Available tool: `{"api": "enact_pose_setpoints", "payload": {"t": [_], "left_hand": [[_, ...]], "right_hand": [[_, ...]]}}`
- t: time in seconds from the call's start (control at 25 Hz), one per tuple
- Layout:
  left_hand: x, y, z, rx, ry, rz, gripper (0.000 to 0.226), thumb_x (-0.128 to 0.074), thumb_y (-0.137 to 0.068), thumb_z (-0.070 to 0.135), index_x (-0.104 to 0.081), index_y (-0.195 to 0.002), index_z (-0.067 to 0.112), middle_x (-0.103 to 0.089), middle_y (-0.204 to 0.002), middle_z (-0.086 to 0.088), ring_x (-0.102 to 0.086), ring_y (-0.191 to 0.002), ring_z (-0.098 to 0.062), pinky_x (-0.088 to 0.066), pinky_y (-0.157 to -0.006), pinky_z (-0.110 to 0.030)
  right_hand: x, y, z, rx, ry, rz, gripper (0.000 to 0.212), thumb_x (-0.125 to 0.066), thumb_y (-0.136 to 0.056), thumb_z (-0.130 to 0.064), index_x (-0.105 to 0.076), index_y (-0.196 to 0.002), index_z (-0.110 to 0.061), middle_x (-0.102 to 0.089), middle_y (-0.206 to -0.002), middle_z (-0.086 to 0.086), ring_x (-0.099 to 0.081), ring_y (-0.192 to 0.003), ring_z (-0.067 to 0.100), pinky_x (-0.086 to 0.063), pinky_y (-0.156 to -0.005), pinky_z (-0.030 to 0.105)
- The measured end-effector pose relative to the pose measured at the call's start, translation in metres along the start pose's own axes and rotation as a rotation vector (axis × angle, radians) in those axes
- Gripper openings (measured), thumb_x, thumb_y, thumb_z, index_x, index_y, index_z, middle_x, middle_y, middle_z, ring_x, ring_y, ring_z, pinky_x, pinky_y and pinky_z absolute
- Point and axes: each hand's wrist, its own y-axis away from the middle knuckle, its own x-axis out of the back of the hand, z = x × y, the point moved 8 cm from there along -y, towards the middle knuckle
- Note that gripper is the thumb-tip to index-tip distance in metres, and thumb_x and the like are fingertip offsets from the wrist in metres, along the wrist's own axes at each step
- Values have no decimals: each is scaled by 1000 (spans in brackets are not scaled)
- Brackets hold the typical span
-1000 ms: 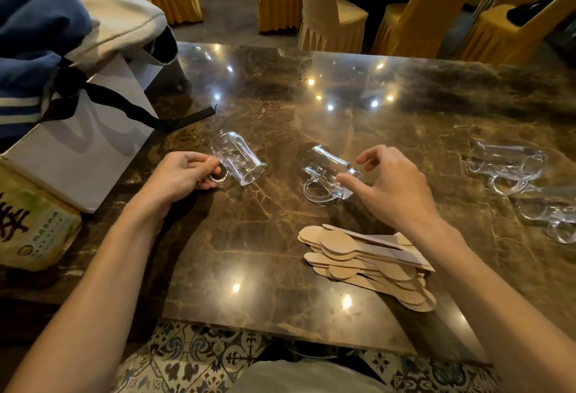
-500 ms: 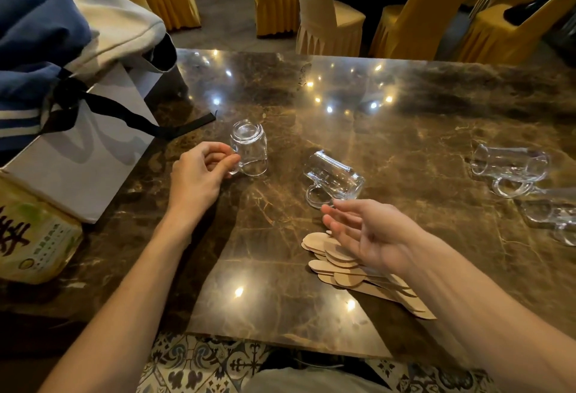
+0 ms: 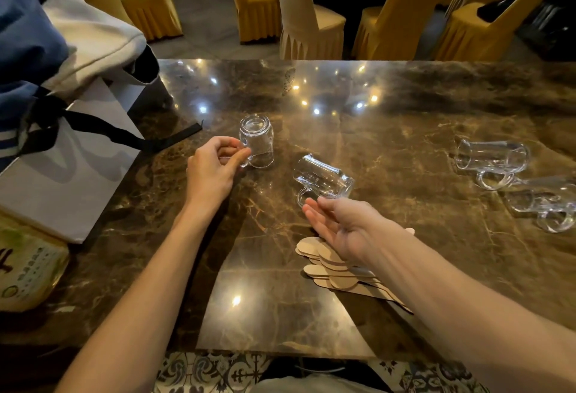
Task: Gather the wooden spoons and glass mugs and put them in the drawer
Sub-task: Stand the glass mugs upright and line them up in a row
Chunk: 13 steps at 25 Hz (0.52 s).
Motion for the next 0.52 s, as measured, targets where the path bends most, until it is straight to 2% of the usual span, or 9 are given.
{"api": "enact_pose_setpoints", "payload": {"t": [0.08, 0.24, 0.4, 0.52], "left_hand": [[-1, 2, 1, -10, 18, -25, 26, -73, -78, 32, -64, -100, 20, -68, -89, 9, -63, -80, 3, -49, -68, -9], [10, 23, -12, 3, -43, -22, 35, -66, -82, 38, -61, -111, 20, -66, -106, 5, -61, -93, -3, -43, -77, -9], [8, 47, -23, -40, -316, -93, 38, -63, -85, 34, -58, -119, 16, -61, -122, -4, -54, -112, -18, -42, -93, -32], [-5, 63, -17, -151, -481, -157, 40, -62, -85, 37, -60, -119, 15, -57, -129, -3, -49, -121, -20, -35, -104, -37]], "right_hand": [[0, -1, -2, 33, 3, 15, 9, -51, -94, -3, -57, -88, 0, -64, -73, 12, -63, -39, 16, -49, -33, 21], [4, -4, -22, 142, 54, 65, 9, -56, -92, -9, -58, -91, 0, -58, -72, 8, -58, -59, 16, -49, -35, 19], [5, -8, -35, 219, 121, 67, 16, -56, -92, -10, -58, -104, 0, -57, -95, 12, -60, -77, 21, -54, -41, 25], [-4, -10, -53, 381, 291, 61, 16, -53, -94, -13, -62, -86, -1, -61, -90, 13, -63, -82, 21, -60, -57, 29]]}}
